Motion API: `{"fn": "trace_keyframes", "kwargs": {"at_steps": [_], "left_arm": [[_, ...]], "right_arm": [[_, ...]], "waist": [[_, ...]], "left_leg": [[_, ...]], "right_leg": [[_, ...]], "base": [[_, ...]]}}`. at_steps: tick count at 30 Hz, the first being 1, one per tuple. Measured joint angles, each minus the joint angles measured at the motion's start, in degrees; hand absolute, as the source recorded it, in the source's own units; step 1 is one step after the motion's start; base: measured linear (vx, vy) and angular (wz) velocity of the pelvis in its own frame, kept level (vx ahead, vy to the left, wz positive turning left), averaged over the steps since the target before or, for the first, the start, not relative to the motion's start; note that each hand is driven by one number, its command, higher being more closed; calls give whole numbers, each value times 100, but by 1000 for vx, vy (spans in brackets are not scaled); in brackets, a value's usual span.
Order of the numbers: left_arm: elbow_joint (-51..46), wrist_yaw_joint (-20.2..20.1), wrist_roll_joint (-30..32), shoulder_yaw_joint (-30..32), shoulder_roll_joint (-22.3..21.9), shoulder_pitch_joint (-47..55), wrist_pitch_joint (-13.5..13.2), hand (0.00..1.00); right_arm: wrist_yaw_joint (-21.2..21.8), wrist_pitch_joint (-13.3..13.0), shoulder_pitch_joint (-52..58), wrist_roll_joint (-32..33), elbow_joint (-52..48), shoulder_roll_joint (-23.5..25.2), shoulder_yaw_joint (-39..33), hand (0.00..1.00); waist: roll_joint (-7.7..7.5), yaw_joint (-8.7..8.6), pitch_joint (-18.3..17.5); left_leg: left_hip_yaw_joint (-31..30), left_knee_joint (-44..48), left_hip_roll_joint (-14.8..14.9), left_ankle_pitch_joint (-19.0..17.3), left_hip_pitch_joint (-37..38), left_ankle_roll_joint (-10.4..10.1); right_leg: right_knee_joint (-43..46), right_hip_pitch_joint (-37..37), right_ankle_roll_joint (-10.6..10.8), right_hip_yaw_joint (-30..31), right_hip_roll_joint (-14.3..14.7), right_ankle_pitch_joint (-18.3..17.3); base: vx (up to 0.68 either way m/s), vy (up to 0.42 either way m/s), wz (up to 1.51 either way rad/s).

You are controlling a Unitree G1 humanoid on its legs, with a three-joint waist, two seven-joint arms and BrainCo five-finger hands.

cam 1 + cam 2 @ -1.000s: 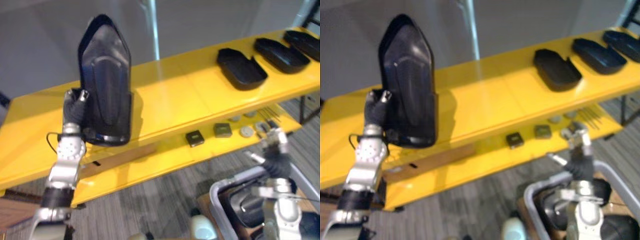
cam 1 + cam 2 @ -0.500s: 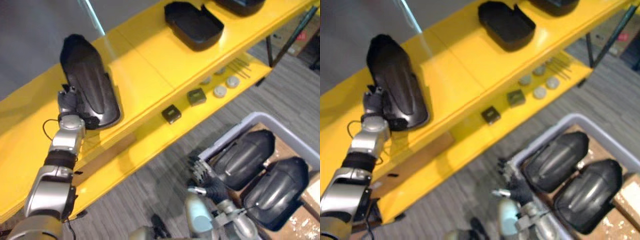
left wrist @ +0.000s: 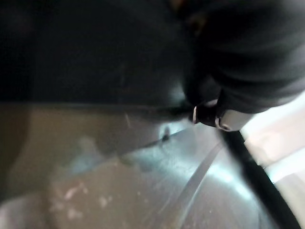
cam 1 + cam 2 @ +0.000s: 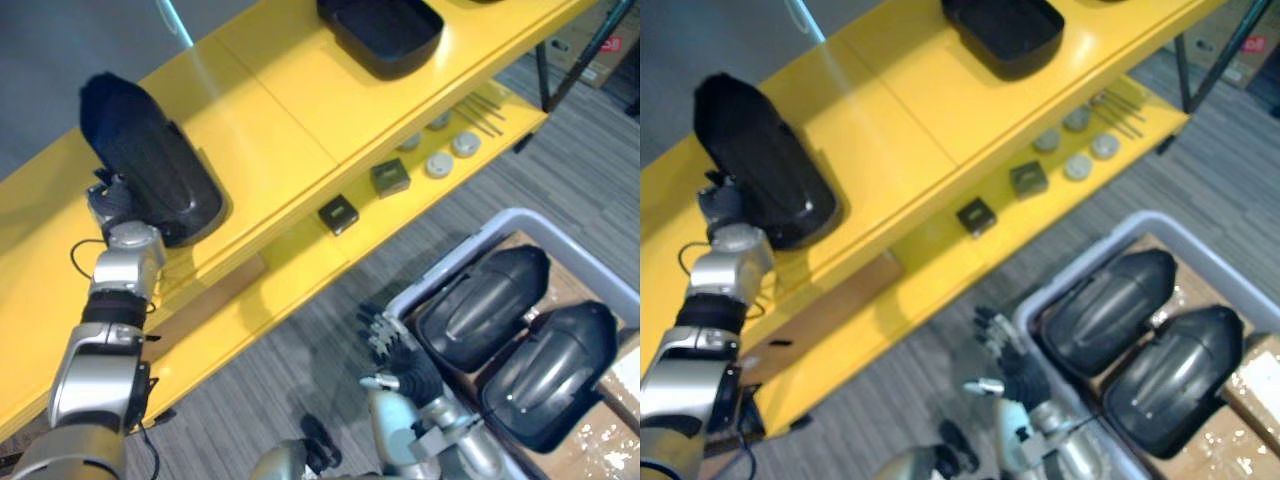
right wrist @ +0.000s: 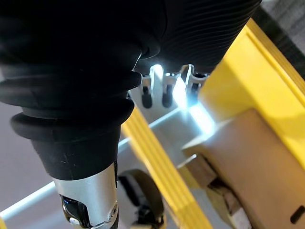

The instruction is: Walk over and take plastic housings, then place them on the shelf

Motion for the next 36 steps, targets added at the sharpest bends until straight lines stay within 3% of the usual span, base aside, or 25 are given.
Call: {"fn": "trace_keyframes", "kwargs": {"at_steps": [6,12,18,21,23,26,30,34,36], "left_arm": [[-5,258,6,6,-35,-60,89,0],[-5,835,-19,61,-40,-138,21,0],[-5,1681,8,396,-33,-311,-402,0],[-47,2194,20,764,34,-447,-793,0],[-172,2398,96,959,99,-464,-1136,0],[-247,2452,153,955,279,-487,-1372,0],[-184,2408,332,945,517,-511,-1568,0],[-15,2009,335,913,821,-524,-1944,0],[-11,1720,356,847,939,-523,-2284,0]], "right_arm": [[-86,62,-31,9,-20,-126,17,0],[-106,59,-26,5,-132,-150,106,0],[-264,-19,30,-75,-131,-138,105,0],[-528,-281,152,-276,-116,-13,100,0],[-629,-562,316,-335,-107,64,92,0],[-663,-761,289,-574,-87,114,21,0],[-775,-843,67,-689,263,253,-266,0],[-973,-853,-271,-675,636,294,-684,0],[-1033,-977,-619,-645,803,337,-1116,0]], "waist": [[77,19,46],[79,11,46],[97,4,34],[113,-29,24],[219,-50,-59],[297,-65,-112],[287,-42,-234],[268,30,-575],[205,151,-698]], "left_leg": [[199,109,67,-16,-20,-2],[265,176,107,-27,-43,0],[284,154,121,-26,6,-1],[289,-81,49,74,191,-23],[257,-293,19,142,321,-31],[130,-353,12,158,405,-21],[-50,-524,-3,231,605,-15],[-220,-643,6,270,639,-6],[-303,-656,12,289,737,20]], "right_leg": [[115,-74,-13,5,24,-41],[136,-91,-12,8,39,-40],[139,-57,-13,2,52,-40],[156,43,-6,4,41,-21],[44,177,-7,-66,11,-22],[-73,349,-7,-176,-31,-23],[-295,660,1,-365,-89,-12],[-570,894,26,-529,-126,74],[-800,1140,43,-630,-168,140]], "base": [[2,-3,-1],[1,-3,-1],[0,0,0],[20,-2,-2],[25,-1,7],[20,2,16],[29,4,18],[50,25,23],[74,48,17]]}}
